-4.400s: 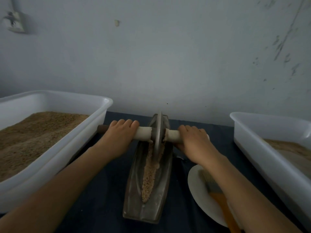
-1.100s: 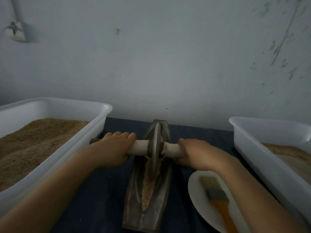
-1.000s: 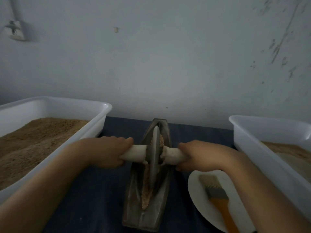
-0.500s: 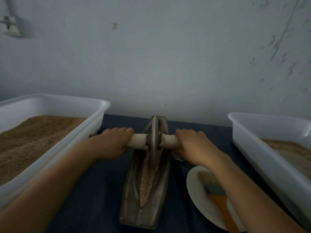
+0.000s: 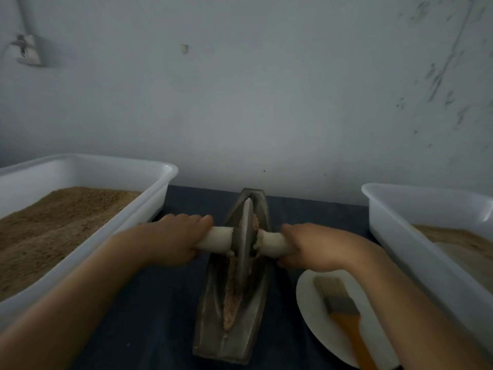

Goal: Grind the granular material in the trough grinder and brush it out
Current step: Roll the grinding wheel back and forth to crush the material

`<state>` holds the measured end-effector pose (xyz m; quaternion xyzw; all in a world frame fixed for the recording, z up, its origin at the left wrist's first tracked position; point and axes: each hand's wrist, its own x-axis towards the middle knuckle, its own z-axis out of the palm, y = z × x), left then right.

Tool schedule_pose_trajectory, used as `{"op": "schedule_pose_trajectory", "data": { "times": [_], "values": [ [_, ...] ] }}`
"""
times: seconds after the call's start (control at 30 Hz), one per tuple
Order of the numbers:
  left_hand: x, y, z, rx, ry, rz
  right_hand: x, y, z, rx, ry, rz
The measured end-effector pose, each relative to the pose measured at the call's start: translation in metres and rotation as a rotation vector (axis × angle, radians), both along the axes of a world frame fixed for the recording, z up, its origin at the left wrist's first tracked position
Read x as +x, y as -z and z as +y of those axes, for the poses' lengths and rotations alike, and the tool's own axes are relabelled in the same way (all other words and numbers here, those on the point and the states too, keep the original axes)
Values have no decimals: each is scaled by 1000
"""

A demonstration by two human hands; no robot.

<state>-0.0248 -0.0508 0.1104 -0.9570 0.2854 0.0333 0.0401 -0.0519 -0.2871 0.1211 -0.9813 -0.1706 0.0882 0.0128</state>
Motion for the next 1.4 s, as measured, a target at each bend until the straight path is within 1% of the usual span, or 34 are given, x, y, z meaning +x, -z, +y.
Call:
{"op": "schedule_pose_trajectory", "data": {
  "times": [0.07,0.13,0.2,0.3,0.37,0.43,0.47,0.53,0.6,0.63,0.67,0.73,0.77,0.83,0.9,1.0,1.07,1.17,1.27,1.33,1.37,1.4],
  "values": [
    [-12,-14,5,22,9,182,-13,-13,2,-3,-41,113],
    [-19,-23,9,48,20,272,-22,-21,2,-15,-65,191],
    [-19,-25,10,49,23,298,-25,-23,3,-18,-65,218],
    [-11,-17,6,2,5,283,-18,-16,4,-2,-34,174],
    [-1,-10,3,-20,-5,234,-6,-6,3,4,11,61],
    [10,-3,1,-52,-36,174,8,9,2,-24,36,-175],
    [15,1,0,-67,-59,124,14,16,1,-30,43,-301],
    [23,11,-4,-61,-87,-64,23,29,-1,-18,62,-472],
    [29,23,-8,-49,-80,-297,29,38,-3,13,80,-534],
    [30,27,-10,-53,-76,-383,30,40,-5,28,85,-545],
    [31,30,-11,-58,-73,-439,31,41,-6,34,87,-546],
    [31,31,-11,-54,-61,-463,30,39,-7,12,79,-511],
    [30,28,-11,-49,-53,-433,28,36,-7,0,75,-469],
    [24,20,-8,-44,-32,-317,22,26,-4,-18,66,-339],
    [14,8,-4,-38,-6,-143,12,14,-1,-26,36,-190],
    [-6,-11,4,-14,13,189,-9,-6,3,-18,-27,45],
    [-16,-22,9,16,27,291,-20,-16,3,-27,-63,124],
    [-20,-28,10,27,35,335,-28,-22,3,-36,-78,168],
    [-13,-23,9,-27,19,347,-22,-17,2,-18,-57,153],
    [-2,-14,7,-74,14,295,-11,-9,0,12,-13,84],
    [4,-8,5,-84,7,231,-3,-2,0,16,13,23],
    [10,-1,4,-80,-4,127,4,6,-1,7,36,-68]
  ]
}}
